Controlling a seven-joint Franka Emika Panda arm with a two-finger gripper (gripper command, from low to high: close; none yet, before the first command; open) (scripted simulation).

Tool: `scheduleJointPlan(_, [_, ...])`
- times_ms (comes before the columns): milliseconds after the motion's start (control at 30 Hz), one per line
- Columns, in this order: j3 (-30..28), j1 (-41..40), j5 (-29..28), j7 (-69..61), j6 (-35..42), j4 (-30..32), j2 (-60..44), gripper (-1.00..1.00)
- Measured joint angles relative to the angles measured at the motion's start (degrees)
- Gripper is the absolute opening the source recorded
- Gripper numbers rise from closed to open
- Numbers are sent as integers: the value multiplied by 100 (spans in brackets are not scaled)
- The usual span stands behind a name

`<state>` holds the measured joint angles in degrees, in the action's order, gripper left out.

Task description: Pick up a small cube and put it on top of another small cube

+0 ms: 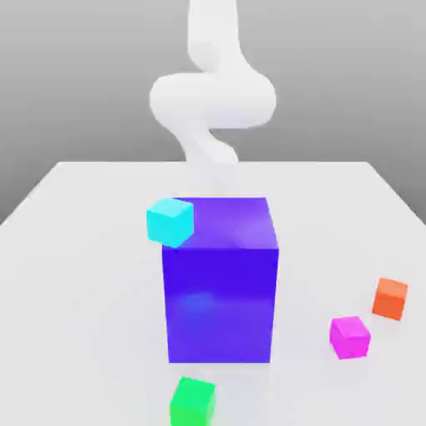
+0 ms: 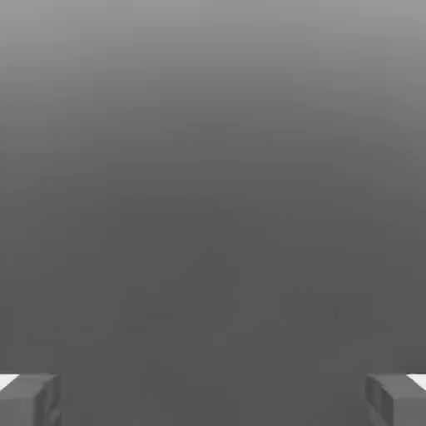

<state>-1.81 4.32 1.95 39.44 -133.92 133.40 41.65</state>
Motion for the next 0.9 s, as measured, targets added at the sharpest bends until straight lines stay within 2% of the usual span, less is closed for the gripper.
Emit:
scheduleJointPlan(333, [-510, 1610, 772, -2573, -842, 646, -1717, 0])
scheduleJointPlan(600, [-488, 2520, 1224, -4485, -1503, 1151, -3058, 0])
scheduleJointPlan(767, [-284, 2931, 1184, -5448, -1959, 1482, -3846, 0])
scheduleJointPlan(900, [-190, 3193, 763, -5939, -2353, 1761, -4426, 0])
